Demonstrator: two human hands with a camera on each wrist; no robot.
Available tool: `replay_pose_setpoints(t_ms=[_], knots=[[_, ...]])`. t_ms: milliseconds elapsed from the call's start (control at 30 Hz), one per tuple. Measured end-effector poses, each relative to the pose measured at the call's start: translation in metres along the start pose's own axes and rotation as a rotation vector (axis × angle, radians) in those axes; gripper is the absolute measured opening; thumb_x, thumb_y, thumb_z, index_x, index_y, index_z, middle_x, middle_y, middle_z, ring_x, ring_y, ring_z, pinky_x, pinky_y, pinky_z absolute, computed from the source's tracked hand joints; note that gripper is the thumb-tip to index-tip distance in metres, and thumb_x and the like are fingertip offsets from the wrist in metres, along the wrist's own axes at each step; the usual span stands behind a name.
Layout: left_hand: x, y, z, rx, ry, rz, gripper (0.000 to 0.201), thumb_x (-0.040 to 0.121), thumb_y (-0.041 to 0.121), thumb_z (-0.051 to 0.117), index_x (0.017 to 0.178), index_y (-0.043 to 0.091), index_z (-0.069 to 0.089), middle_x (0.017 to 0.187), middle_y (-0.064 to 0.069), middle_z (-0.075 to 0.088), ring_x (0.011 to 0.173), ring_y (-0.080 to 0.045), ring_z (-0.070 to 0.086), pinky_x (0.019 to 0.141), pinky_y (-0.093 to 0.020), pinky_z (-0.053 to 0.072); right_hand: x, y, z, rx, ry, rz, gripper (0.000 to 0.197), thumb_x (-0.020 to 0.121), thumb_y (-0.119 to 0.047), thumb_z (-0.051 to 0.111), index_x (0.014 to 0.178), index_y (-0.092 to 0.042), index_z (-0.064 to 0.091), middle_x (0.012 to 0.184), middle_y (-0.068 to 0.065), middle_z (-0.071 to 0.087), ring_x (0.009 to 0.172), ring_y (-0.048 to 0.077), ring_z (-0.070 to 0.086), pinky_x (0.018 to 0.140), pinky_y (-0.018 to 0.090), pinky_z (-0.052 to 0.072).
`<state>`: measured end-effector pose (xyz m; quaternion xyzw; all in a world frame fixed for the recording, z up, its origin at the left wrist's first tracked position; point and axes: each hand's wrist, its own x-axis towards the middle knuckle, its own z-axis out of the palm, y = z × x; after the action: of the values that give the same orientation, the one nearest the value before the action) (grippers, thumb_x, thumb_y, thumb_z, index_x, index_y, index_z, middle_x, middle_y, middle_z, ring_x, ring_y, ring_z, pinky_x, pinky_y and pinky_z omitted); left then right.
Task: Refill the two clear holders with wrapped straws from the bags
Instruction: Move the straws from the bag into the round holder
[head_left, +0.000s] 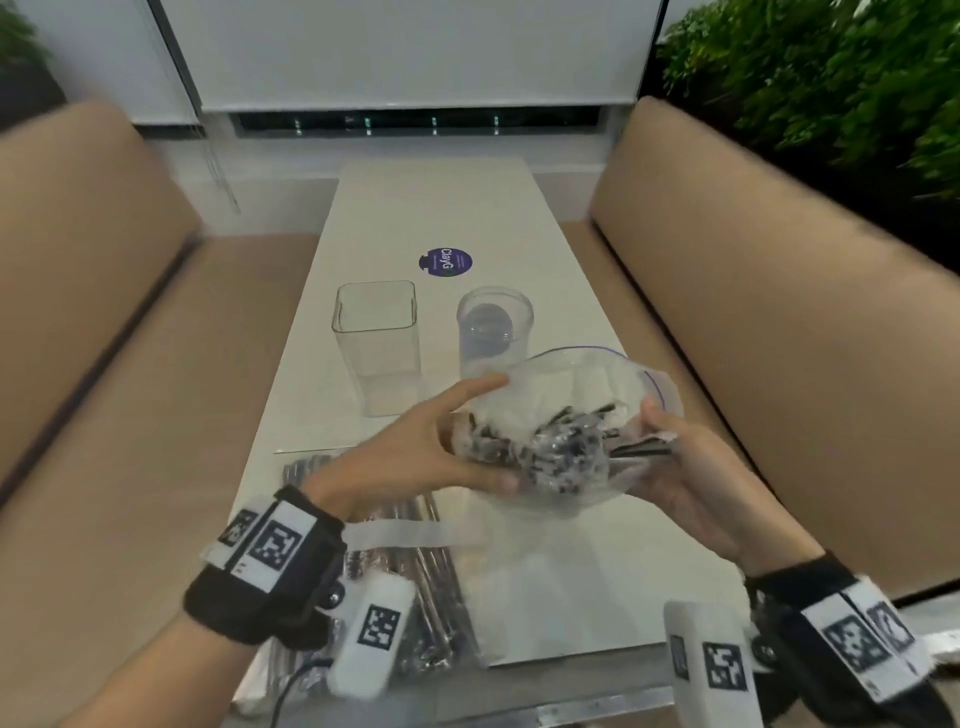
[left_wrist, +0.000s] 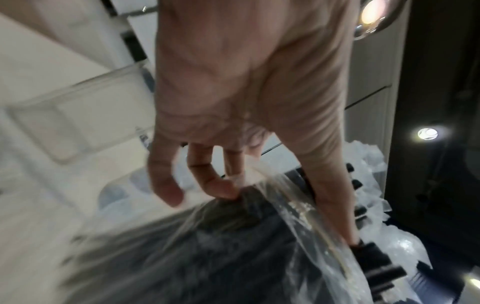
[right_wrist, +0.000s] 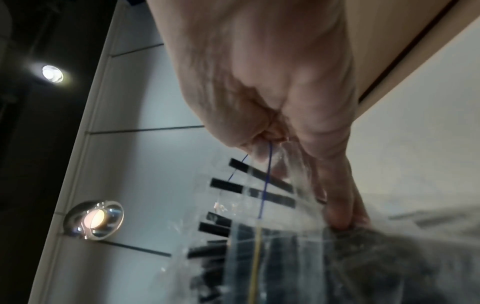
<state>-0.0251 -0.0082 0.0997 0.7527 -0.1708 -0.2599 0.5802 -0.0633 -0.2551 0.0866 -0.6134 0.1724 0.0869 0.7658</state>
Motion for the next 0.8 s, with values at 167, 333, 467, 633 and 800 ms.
replay_pose_setpoints(t_ms=[167, 333, 467, 633, 800], knots=[[0.031, 0.006, 0.027, 0.349, -0.06, 0.043, 0.112, 0.066, 0.018, 0.087, 0.147, 0.046, 0.014, 0.14, 0.03, 0.036, 0.127, 0.011, 0.036, 0.106, -0.011, 0.031, 0.04, -0.003, -0.02, -0.046, -0.044, -0.003, 0.044, 0.105, -0.03, 0.035, 0.106, 0.008, 0.057, 0.1, 0.032, 0.07, 0.096, 0.048, 0.067, 0.088, 0.051, 0.053], [0.062, -0.018, 0.079, 0.14, 0.072, -0.028, 0.09, 0.073, 0.0, 0.078, 0.144, 0.025, 0.027, 0.12, 0.032, 0.04, 0.095, 0.039, 0.041, 0.08, 0.007, 0.037, 0.078, 0.008, -0.031, -0.098, -0.16, 0.107, 0.026, 0.105, -0.018, 0.037, 0.105, 0.001, 0.055, 0.06, 0.007, 0.072, 0.059, 0.021, 0.066, 0.048, 0.024, 0.053], [0.078, -0.05, 0.098, -0.04, 0.382, -0.095, 0.108, 0.054, 0.02, 0.093, 0.141, 0.033, 0.03, 0.128, 0.015, 0.058, 0.115, 0.0, 0.057, 0.085, -0.009, 0.05, 0.097, 0.03, -0.051, -0.149, -0.154, 0.064, 0.01, 0.101, -0.008, 0.043, 0.11, -0.008, 0.047, 0.072, 0.009, 0.059, 0.052, 0.017, 0.06, 0.041, 0.021, 0.048], [0.082, -0.058, 0.11, -0.057, 0.648, -0.035, 0.107, 0.047, 0.027, 0.096, 0.134, 0.03, 0.033, 0.124, 0.018, 0.056, 0.114, -0.001, 0.056, 0.094, -0.018, 0.05, 0.09, 0.023, -0.065, -0.263, -0.4, -0.217, 0.055, 0.088, -0.057, 0.055, 0.138, -0.052, 0.032, 0.135, 0.0, 0.051, 0.099, 0.013, 0.068, 0.087, 0.035, 0.055], [0.087, -0.04, 0.122, -0.098, 0.561, 0.117, 0.089, 0.058, 0.011, 0.091, 0.12, 0.058, 0.047, 0.12, -0.004, 0.065, 0.11, -0.019, 0.065, 0.092, -0.038, 0.055, 0.085, 0.026, -0.046, -0.454, -0.629, -0.392, 0.097, 0.059, -0.048, 0.085, 0.14, -0.054, 0.032, 0.148, -0.022, 0.028, 0.135, -0.007, 0.035, 0.11, 0.017, 0.036]])
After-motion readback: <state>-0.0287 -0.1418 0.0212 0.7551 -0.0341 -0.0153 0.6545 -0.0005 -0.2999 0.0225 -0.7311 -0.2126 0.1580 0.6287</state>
